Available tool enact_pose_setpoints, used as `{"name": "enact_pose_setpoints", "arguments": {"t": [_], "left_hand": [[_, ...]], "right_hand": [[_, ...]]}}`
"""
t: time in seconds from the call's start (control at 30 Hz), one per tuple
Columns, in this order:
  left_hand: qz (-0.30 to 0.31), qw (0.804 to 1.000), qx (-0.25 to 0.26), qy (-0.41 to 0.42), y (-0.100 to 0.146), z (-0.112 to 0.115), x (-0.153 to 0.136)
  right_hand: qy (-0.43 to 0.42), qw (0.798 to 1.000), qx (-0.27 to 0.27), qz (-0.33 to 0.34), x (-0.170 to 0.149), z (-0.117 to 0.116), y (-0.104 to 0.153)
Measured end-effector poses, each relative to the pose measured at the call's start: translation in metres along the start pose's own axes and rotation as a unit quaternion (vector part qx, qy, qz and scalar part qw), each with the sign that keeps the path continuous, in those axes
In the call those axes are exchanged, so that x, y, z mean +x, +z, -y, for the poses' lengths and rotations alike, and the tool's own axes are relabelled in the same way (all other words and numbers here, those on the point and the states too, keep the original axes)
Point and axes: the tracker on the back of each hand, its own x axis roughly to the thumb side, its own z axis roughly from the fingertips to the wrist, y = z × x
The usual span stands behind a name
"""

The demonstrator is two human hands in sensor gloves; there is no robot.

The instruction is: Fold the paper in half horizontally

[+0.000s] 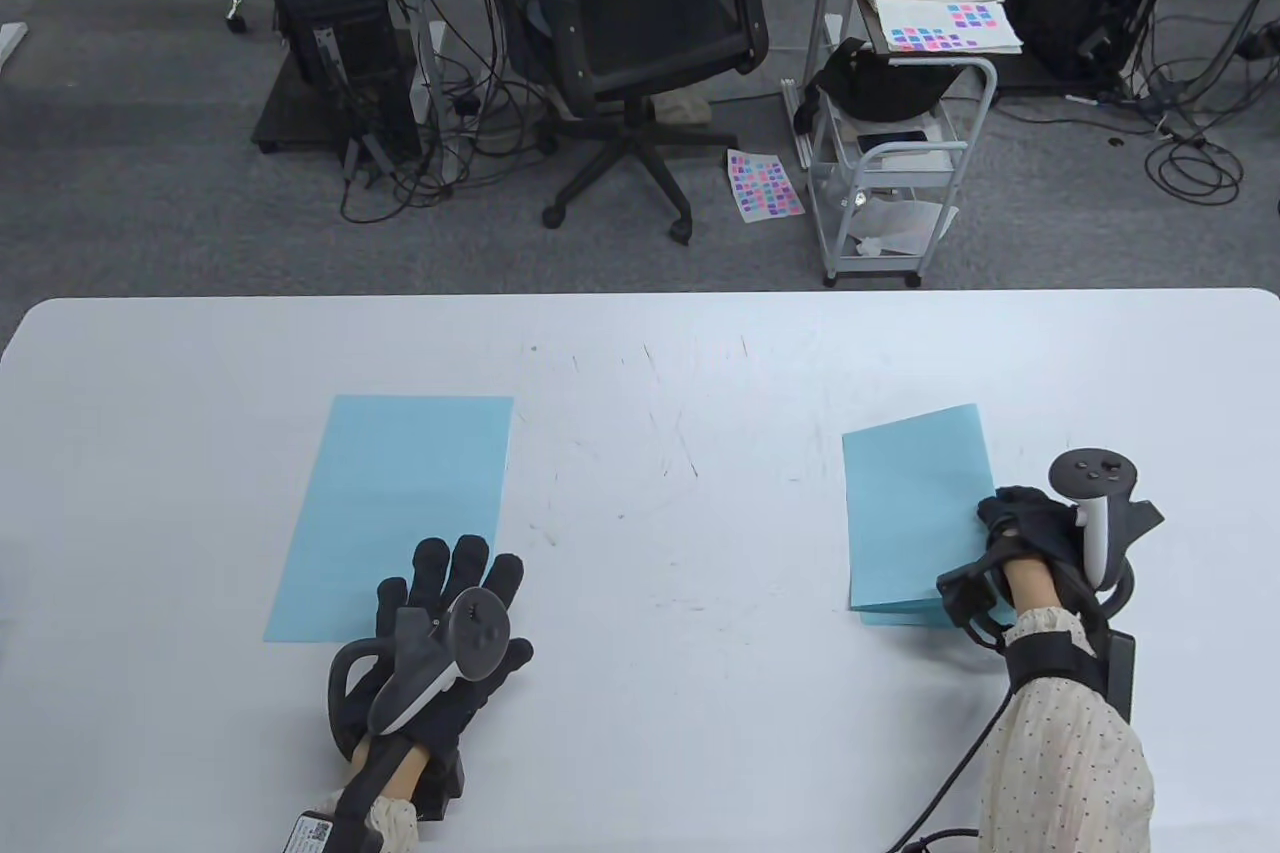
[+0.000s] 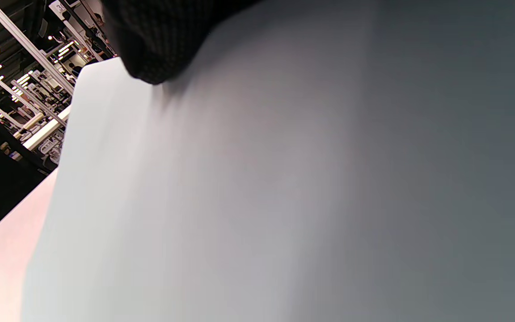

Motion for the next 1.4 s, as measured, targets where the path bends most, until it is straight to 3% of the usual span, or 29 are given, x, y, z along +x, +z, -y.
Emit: {"name": "enact_pose_setpoints", "arguments": {"t": [0.3,0.4,0.5,0.73,0.9,1.1,1.4], "left_hand": [[-0.002,1.0,-0.011,0.0,0.001,0.002,0.0],[-0.002,1.0,-0.011,0.002,0.001,0.002,0.0],[-0.002,1.0,-0.013,0.005,0.001,0.003,0.0],[0.003,1.0,-0.018,0.004,0.001,0.005,0.001],[0.007,1.0,-0.016,0.007,0.001,0.005,0.002],[0.003,1.0,-0.02,0.018,-0.001,0.006,0.001],[-0.032,0.998,-0.047,0.03,-0.019,0.0,-0.016]], "right_hand": [[0.035,0.999,-0.025,-0.004,-0.001,-0.005,0.003],[0.058,0.998,-0.009,-0.003,0.0,-0.007,0.009],[0.076,0.997,0.025,0.019,0.004,-0.009,0.022],[0.103,0.987,0.049,0.116,0.02,-0.015,0.068],[0.124,0.968,0.054,0.209,0.03,-0.021,0.112],[0.147,0.937,0.064,0.31,0.032,-0.044,0.161],[0.225,0.883,0.017,0.411,0.019,-0.077,0.2]]}}
